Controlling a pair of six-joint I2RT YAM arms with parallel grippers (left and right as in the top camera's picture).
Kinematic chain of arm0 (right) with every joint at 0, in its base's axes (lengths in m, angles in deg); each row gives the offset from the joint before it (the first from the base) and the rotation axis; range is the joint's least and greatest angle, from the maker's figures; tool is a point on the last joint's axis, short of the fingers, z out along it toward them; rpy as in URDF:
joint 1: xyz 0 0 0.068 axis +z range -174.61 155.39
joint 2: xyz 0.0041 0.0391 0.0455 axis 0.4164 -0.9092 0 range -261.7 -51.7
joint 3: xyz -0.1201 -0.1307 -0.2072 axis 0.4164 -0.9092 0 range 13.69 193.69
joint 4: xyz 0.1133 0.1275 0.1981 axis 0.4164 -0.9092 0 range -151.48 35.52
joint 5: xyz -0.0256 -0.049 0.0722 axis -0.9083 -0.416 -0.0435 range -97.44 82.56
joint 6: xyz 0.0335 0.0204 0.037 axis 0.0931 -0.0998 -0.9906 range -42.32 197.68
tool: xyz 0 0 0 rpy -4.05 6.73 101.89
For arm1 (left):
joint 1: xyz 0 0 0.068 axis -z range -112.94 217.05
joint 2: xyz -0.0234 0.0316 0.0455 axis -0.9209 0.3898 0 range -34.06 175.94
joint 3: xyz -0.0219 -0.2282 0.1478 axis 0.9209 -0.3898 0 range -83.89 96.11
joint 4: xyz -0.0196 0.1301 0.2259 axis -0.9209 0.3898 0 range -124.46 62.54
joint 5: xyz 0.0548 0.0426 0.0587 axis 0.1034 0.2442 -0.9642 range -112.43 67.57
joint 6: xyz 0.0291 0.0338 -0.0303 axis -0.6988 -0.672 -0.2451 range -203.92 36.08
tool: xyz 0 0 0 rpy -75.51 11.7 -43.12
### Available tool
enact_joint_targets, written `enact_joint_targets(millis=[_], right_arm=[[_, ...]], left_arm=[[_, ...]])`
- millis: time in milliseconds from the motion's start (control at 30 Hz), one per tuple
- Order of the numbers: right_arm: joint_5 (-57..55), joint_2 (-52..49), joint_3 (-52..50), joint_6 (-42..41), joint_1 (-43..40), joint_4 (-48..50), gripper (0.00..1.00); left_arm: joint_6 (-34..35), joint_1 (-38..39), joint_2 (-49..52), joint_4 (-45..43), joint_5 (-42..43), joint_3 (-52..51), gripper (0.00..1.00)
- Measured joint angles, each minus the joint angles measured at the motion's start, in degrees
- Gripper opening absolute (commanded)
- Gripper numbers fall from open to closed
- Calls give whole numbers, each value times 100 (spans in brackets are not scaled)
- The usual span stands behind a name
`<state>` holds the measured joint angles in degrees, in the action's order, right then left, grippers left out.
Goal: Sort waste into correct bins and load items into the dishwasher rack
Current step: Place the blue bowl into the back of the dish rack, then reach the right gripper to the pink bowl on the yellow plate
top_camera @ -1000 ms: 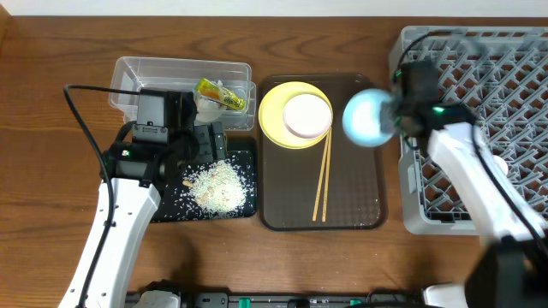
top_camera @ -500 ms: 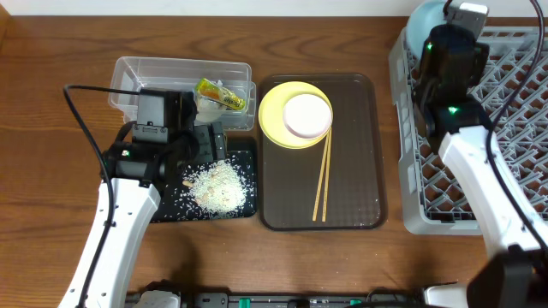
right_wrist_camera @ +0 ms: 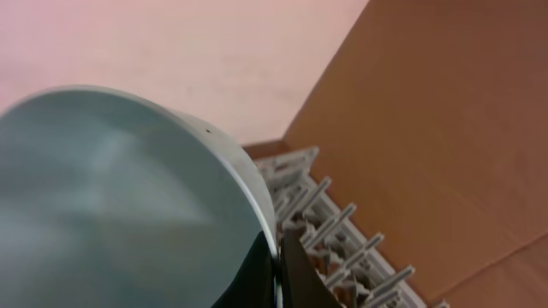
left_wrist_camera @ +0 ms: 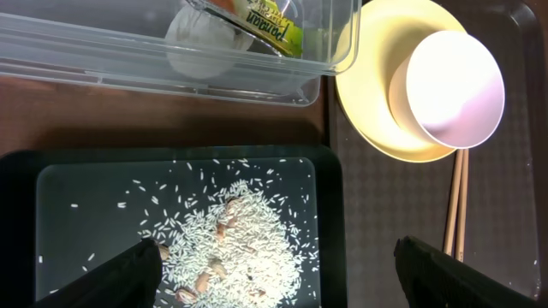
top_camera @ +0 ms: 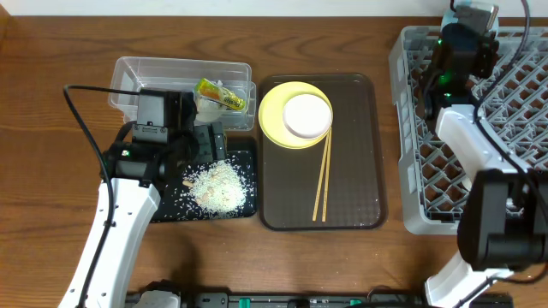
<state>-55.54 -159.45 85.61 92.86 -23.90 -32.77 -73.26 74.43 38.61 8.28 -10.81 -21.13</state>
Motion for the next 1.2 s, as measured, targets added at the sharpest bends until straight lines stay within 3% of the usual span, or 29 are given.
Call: enact_joint_targets(millis=[267, 767, 833, 1067, 1200], right_arm=[[-118, -509, 0, 70, 17, -116, 1], [-505, -490, 68, -153, 693, -1917, 2], [-509, -457, 66, -308, 750, -2188, 8], [446, 15, 42, -822, 1010, -3541, 47], [1648, 586, 39, -929, 1128, -4238, 53]], left_arm=[[2, 0, -2, 0, 0, 0, 89], [0, 0, 0, 0, 0, 0, 89], [0, 0, 0, 0, 0, 0, 89], [0, 0, 0, 4, 0, 0, 89], [0, 0, -2, 11, 2, 0, 89]])
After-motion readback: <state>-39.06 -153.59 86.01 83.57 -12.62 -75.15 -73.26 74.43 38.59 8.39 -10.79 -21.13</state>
